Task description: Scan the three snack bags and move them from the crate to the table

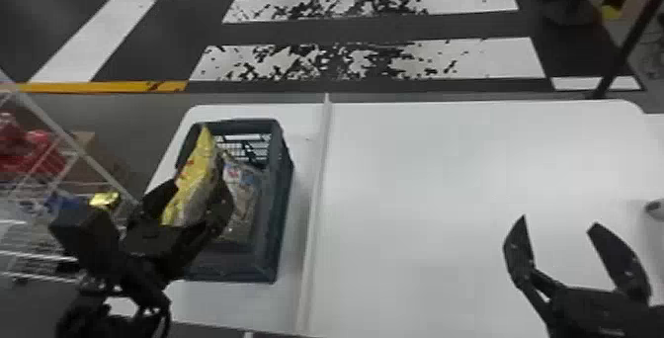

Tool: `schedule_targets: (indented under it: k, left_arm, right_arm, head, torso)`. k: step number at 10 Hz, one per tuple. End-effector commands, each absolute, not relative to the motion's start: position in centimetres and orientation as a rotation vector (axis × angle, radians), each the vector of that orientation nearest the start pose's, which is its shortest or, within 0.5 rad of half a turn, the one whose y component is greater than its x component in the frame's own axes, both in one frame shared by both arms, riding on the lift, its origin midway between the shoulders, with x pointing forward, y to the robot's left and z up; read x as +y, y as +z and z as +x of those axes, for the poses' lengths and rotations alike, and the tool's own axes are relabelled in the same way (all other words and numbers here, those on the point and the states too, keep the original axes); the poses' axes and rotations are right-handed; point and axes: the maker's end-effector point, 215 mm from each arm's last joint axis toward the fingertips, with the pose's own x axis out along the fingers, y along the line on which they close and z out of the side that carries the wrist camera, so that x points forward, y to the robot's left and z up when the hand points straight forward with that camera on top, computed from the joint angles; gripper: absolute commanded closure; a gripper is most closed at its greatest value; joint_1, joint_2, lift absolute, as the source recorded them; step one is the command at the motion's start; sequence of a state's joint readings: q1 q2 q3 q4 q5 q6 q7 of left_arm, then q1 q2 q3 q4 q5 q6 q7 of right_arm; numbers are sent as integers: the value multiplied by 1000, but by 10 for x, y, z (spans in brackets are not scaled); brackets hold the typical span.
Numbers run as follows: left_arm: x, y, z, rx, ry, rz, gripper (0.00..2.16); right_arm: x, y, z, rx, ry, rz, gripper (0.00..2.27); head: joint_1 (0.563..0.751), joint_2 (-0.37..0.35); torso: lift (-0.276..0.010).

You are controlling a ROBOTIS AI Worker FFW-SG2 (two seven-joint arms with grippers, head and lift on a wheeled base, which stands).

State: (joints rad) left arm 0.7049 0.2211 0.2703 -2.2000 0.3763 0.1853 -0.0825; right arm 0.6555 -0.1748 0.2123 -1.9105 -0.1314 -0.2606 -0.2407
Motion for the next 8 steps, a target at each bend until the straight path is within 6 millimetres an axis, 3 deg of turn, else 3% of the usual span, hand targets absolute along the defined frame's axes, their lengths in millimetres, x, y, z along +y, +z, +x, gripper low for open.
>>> schedule_targets:
  k: [1,8]
  left_arm:
    - [360,-362,383,226,28,-26,103]
    - [399,-419,372,337,119,132,208]
  right_arm:
    - [-185,-416,368,107,5,97,80]
    - [-181,-412,368,68,16,104,76]
  head:
    - [695,220]
    - [695,318]
  torso:
    - [-62]
    - [-62]
